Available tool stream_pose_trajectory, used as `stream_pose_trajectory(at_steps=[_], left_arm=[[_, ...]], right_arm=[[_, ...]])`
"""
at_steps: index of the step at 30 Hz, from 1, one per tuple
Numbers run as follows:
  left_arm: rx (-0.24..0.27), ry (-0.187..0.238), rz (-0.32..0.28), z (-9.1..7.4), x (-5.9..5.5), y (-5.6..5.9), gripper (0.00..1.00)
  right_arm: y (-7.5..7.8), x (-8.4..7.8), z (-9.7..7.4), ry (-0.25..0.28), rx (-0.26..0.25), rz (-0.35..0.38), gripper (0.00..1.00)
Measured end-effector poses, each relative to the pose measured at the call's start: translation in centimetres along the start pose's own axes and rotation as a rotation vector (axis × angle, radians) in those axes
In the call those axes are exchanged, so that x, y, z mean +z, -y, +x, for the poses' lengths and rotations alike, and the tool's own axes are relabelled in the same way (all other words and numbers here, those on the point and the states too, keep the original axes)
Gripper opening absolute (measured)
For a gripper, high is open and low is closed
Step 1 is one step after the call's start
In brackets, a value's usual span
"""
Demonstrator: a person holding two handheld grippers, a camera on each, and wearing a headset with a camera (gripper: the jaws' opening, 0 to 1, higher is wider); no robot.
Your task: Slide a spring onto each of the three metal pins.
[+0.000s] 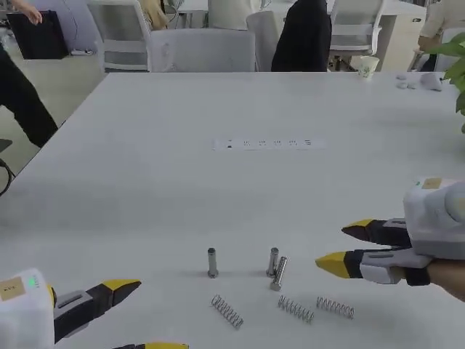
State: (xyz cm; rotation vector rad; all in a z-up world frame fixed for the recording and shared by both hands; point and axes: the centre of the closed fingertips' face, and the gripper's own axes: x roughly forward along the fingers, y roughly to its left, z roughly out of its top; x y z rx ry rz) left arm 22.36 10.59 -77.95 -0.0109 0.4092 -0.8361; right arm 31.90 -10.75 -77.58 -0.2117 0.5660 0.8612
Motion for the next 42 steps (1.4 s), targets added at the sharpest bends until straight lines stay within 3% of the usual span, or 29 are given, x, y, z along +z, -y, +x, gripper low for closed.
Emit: stream_pose_trajectory(at_steps=[19, 42], left_arm=[[0.001, 0.005, 0.000, 0.1, 0.0, -0.2, 0.69], [-0.004, 0.000, -0.001, 0.2, -0.2, 0.0, 0.69]], right_arm=[[-0.6, -0.6, 2.4, -0.089, 0.002, 0.006, 0.40], [-0.2, -1.8, 4.9, -0.168, -0.070, 0.111, 0.28]])
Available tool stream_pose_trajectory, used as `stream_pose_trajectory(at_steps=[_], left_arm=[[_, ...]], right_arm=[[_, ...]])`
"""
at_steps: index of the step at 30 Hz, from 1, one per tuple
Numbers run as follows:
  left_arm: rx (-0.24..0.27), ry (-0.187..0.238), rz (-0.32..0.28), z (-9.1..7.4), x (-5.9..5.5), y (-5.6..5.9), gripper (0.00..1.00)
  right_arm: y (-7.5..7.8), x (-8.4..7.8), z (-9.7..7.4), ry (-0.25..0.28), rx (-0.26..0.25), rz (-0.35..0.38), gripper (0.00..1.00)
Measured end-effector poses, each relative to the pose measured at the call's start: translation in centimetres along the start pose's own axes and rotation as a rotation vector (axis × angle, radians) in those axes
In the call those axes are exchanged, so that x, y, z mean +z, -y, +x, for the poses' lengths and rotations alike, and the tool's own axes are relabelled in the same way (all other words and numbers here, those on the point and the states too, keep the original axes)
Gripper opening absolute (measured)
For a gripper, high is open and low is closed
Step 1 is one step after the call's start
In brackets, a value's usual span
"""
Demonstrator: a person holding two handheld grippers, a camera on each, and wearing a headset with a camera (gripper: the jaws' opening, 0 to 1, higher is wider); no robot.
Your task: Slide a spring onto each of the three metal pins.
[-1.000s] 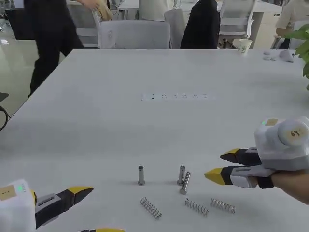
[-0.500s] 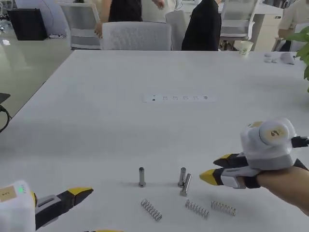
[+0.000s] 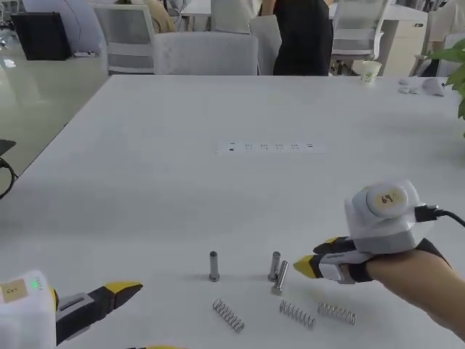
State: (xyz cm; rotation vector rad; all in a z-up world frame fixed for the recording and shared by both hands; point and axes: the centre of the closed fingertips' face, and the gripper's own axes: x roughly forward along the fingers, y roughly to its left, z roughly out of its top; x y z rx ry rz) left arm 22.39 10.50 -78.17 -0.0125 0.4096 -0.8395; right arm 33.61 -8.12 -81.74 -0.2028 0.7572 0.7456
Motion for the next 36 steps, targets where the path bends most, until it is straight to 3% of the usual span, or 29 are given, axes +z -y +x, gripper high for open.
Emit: stream_pose_trajectory(at_steps=[12, 25, 36], left_arm=[[0.004, 0.001, -0.002, -0.2, 0.1, -0.2, 0.69], [0.003, -0.001, -0.004, -0.2, 0.0, -0.2, 0.69], [0.001, -0.006, -0.005, -0.1, -0.1, -0.2, 0.69]], right_arm=[[-0.3, -0.3, 1.1, -0.041, -0.014, 0.061, 0.24], [-0.1, 0.1, 2.2, -0.050, -0.041, 0.124, 0.22], [0.1, -0.2, 3.0, -0.067, -0.060, 0.129, 0.21]])
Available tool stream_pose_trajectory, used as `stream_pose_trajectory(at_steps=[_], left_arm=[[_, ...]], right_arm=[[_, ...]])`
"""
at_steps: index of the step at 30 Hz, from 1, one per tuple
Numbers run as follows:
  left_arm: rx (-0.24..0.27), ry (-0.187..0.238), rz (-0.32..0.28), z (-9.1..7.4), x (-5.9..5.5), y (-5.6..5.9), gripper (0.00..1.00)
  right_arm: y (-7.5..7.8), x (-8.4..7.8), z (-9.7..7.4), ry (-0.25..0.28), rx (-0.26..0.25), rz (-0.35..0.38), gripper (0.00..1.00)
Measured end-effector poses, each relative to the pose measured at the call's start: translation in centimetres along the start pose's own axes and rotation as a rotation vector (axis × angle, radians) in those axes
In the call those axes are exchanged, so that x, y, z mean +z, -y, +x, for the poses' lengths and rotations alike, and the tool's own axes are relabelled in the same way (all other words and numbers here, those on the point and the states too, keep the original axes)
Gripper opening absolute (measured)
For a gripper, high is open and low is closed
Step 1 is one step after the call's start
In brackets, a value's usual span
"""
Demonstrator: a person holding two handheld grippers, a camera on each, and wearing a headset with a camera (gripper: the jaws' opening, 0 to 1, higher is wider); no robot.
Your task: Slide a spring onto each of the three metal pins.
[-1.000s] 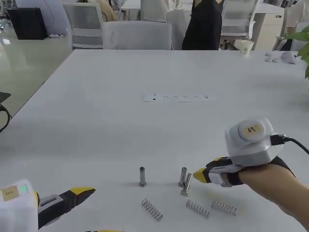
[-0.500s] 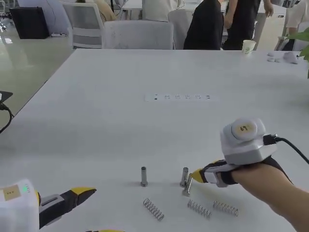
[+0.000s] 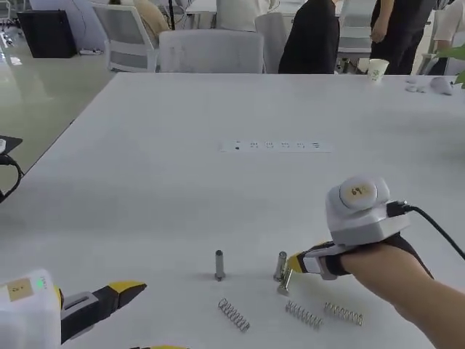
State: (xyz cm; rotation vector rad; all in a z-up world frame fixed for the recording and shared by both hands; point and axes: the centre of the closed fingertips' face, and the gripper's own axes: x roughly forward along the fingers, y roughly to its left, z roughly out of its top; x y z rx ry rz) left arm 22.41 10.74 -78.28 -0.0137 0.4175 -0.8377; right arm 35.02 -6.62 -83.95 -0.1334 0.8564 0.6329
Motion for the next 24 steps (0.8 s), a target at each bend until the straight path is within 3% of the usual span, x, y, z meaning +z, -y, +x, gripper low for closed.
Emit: stream_pose_trajectory(at_steps=[24], left_arm=[[0.008, -0.001, -0.008, -0.26, -0.13, -0.22, 0.69]], right_arm=[[-0.01, -0.13, 0.95, -0.019, -0.008, 0.007, 0.21]])
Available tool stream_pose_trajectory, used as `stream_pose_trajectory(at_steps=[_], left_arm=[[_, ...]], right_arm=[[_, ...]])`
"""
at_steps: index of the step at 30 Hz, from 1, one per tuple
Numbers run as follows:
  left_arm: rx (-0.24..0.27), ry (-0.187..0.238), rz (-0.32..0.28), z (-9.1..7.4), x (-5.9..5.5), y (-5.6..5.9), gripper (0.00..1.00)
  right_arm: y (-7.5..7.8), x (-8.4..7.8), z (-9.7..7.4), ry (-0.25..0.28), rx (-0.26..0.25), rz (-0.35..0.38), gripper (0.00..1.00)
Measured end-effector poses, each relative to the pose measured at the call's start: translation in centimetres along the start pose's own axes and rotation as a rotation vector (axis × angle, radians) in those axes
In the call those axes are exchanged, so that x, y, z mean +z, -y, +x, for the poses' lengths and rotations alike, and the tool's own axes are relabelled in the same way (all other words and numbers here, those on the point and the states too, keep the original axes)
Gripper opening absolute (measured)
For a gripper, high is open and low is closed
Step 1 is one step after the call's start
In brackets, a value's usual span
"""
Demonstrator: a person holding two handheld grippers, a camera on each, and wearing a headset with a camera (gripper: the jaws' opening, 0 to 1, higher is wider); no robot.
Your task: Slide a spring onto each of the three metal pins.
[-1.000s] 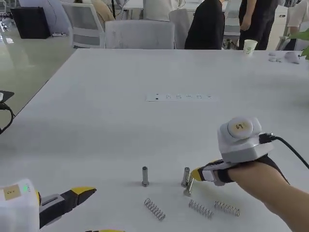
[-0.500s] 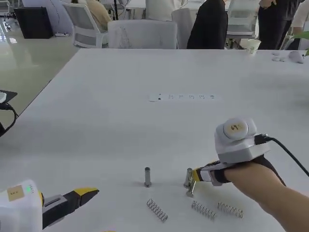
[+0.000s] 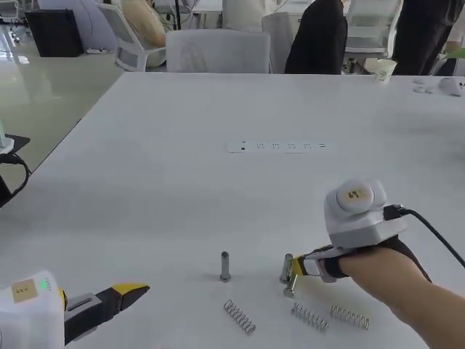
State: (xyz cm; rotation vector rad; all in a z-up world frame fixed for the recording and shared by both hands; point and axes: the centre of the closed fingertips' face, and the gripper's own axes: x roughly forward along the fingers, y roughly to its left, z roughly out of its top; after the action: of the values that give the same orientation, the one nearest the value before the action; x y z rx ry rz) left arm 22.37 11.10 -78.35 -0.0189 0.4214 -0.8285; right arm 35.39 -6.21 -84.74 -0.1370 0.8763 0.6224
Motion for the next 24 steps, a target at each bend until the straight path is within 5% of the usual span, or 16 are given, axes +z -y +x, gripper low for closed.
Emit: stream_pose_trajectory(at_steps=[18, 24], left_arm=[[0.005, 0.003, -0.003, -0.09, -0.06, -0.14, 0.69], [0.001, 0.004, -0.002, -0.03, -0.06, -0.12, 0.69]], right_arm=[[-0.07, -0.31, 0.09, -0.019, -0.003, -0.022, 0.20], [0.21, -0.93, -0.31, -0.052, -0.056, -0.072, 0.20]])
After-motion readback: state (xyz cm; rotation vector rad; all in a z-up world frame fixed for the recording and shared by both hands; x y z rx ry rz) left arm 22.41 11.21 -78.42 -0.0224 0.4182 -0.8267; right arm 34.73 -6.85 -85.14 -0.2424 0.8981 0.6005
